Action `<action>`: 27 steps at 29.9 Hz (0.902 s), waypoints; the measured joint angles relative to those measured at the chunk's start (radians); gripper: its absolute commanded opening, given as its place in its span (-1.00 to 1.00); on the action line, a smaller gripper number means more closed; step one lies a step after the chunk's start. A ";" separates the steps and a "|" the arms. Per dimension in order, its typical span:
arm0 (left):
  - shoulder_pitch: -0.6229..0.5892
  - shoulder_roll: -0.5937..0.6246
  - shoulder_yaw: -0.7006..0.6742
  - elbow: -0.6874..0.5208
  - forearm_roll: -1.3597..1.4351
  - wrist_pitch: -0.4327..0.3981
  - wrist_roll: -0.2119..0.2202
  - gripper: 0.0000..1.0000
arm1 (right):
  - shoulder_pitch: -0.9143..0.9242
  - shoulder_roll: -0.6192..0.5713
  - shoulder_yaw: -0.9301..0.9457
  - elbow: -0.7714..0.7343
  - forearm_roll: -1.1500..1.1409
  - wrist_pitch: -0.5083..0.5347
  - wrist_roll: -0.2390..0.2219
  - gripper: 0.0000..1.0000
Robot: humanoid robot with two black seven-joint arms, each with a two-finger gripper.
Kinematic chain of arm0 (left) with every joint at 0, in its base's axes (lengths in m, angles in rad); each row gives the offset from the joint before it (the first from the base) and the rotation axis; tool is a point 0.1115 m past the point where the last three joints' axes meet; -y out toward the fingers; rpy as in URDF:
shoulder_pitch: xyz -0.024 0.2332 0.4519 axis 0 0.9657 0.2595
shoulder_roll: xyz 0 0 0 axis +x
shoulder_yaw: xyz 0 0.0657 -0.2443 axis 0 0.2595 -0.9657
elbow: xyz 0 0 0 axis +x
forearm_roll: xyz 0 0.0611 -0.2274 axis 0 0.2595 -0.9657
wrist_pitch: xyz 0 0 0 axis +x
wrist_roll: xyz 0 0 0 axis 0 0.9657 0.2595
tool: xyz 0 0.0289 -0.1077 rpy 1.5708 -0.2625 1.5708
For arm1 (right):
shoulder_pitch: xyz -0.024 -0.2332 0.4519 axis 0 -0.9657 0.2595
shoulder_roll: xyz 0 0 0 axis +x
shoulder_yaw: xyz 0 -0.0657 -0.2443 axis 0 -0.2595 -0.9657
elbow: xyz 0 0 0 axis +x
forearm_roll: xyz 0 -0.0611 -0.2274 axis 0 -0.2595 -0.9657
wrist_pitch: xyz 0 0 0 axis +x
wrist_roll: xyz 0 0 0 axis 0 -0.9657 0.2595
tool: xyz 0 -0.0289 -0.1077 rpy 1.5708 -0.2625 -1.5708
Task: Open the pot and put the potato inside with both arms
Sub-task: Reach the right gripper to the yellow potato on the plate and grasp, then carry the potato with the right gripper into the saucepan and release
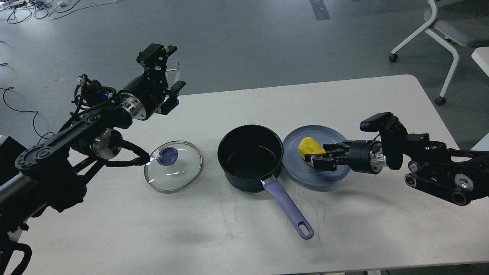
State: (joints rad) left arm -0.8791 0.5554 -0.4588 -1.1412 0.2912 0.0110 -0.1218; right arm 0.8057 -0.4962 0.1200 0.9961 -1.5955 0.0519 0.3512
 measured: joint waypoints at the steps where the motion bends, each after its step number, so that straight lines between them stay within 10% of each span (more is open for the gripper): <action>1: 0.002 0.001 0.000 0.000 0.000 -0.001 -0.003 0.96 | 0.005 0.000 -0.012 -0.001 -0.011 0.000 0.002 -0.27; 27: 0.015 0.003 -0.003 0.000 0.038 0.000 -0.010 0.96 | 0.180 -0.108 -0.019 0.169 0.042 -0.005 0.040 -0.61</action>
State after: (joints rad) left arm -0.8637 0.5586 -0.4616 -1.1413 0.3290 0.0112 -0.1319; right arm 0.9857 -0.6046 0.1010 1.1647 -1.5531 0.0472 0.3914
